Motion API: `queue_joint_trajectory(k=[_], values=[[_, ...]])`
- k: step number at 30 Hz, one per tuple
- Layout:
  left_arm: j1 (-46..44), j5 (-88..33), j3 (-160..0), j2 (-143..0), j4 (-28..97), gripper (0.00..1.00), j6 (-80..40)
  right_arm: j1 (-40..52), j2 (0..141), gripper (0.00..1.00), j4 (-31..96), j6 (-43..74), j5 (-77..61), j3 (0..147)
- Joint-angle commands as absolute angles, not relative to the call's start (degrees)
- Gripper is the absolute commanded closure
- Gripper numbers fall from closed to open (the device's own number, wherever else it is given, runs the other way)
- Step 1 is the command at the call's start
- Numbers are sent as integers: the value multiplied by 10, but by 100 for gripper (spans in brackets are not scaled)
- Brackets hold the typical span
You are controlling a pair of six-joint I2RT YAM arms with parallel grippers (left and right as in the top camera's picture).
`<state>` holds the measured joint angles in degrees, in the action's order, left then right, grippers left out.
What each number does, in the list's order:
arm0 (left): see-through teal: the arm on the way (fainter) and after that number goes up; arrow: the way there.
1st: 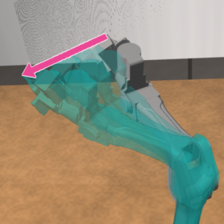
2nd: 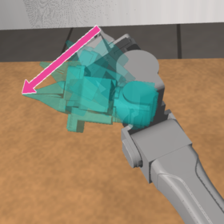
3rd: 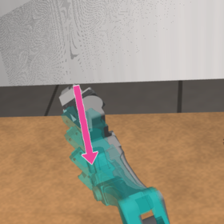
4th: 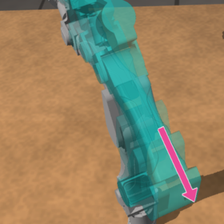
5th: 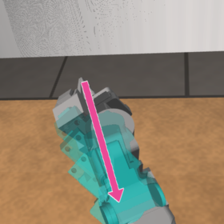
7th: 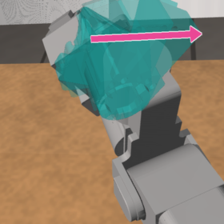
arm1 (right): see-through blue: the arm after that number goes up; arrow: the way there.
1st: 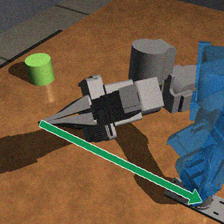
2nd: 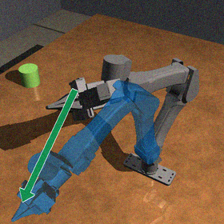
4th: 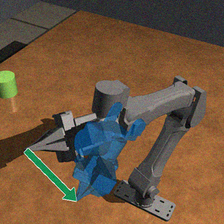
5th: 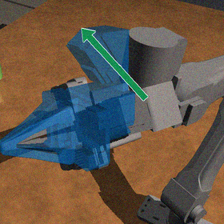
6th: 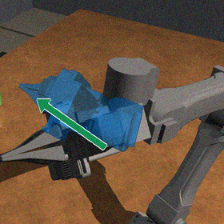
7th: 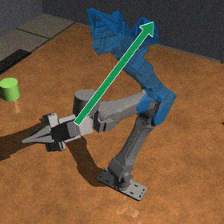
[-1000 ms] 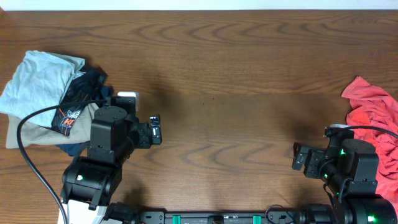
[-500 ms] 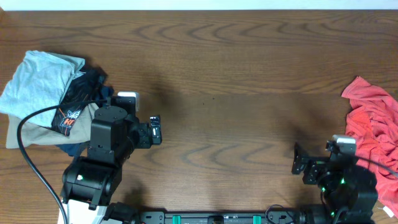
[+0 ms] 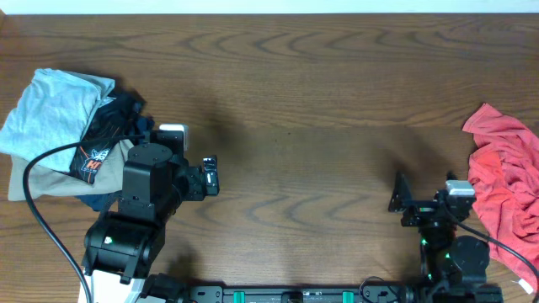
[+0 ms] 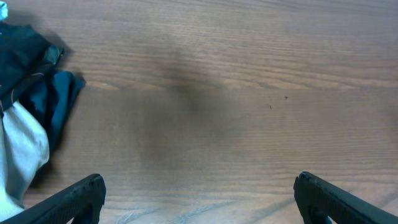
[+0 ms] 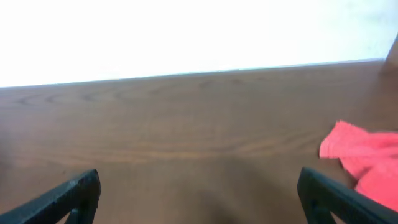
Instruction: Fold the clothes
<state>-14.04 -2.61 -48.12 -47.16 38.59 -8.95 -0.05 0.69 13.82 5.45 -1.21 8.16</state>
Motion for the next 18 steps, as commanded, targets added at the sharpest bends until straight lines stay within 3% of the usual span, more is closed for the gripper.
queue_joint_trajectory(k=[1, 3, 18], values=[[-142, -23, -479, -471, 385, 2, -84, -3, 3, 1, 62, 14, -4, 28], [-142, -23, -479, -471, 385, 2, -84, -3, 3, 1, 20, -1, -4, 3], [-142, -23, -479, -471, 385, 2, -84, -3, 3, 1, 43, -28, -9, 3]])
